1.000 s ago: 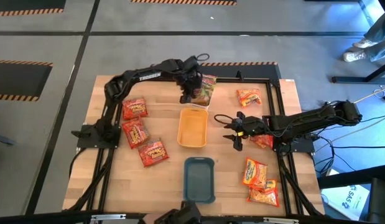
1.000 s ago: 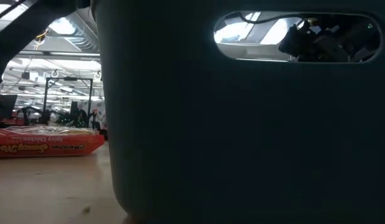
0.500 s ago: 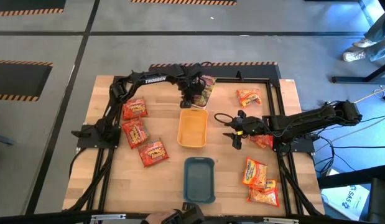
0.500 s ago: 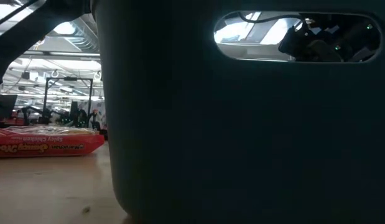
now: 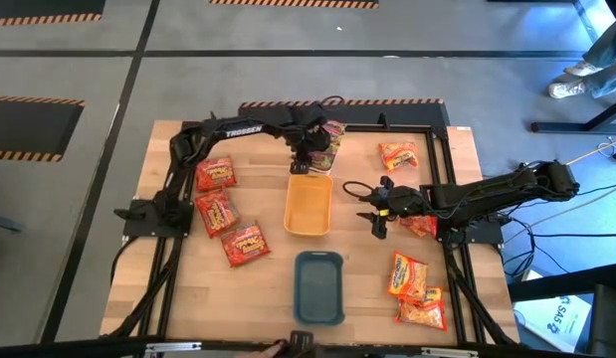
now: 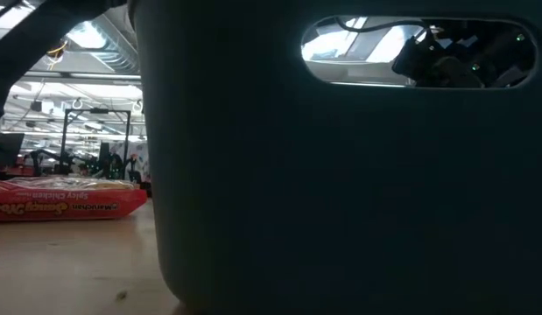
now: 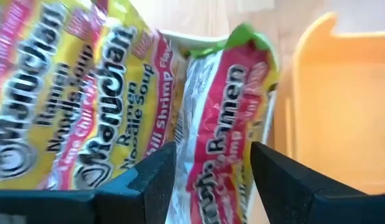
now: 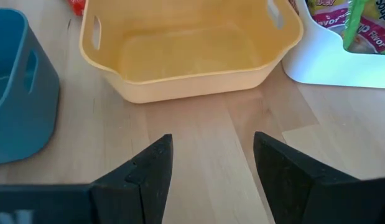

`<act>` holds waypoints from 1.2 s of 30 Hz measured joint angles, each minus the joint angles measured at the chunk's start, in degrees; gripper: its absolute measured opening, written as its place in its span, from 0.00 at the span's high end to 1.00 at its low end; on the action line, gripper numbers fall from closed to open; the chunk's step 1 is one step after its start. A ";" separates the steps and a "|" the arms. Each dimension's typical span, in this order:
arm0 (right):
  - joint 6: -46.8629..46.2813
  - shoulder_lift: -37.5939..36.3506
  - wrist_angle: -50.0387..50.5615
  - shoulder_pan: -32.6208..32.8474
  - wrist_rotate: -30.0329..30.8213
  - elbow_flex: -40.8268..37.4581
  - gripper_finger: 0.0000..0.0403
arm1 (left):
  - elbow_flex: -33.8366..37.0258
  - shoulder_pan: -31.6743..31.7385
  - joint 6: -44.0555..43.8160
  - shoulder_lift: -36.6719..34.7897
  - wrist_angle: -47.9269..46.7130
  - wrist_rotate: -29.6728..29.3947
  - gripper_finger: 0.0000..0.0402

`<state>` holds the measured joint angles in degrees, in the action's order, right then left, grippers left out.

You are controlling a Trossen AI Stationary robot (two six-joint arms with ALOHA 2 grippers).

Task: Sort Maruchan noodles
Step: Put the green noodle pack into the white bin, then put the yellow noodle pack into the yellow bin

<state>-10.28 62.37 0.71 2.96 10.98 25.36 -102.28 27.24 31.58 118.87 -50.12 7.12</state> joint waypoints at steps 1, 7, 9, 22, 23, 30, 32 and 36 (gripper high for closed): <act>0.00 0.00 -0.04 0.00 0.00 0.00 0.49 | 0.00 -0.07 -0.59 -0.83 -0.19 -0.14 0.50; 0.48 0.02 -0.59 -0.01 3.26 0.02 0.49 | 0.00 0.01 -5.73 -5.80 -1.42 -0.40 0.50; 1.34 0.02 -0.61 -0.54 6.30 0.02 0.49 | 0.00 0.03 -7.10 -7.26 -2.14 0.18 0.50; 2.31 0.02 -0.59 -13.95 7.45 0.02 0.49 | 23.93 7.75 -13.22 -25.33 12.23 24.12 0.50; 2.99 0.02 -0.59 -15.14 7.45 0.02 0.49 | 27.46 7.87 -14.75 -27.72 15.56 22.38 0.50; 4.34 0.02 -0.36 -22.65 7.79 0.02 0.49 | 49.41 6.99 -25.30 -41.95 38.83 9.75 0.50; 1.88 0.02 -0.17 -25.60 8.59 0.07 0.49 | 53.85 6.26 -26.99 -43.99 44.61 8.34 0.50; -4.74 0.02 3.31 -32.09 8.94 0.11 0.49 | 59.50 4.74 -28.53 -44.90 52.69 7.97 0.51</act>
<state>-15.02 62.39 4.02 -29.13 19.93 25.47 -42.78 31.98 3.05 73.97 2.57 15.09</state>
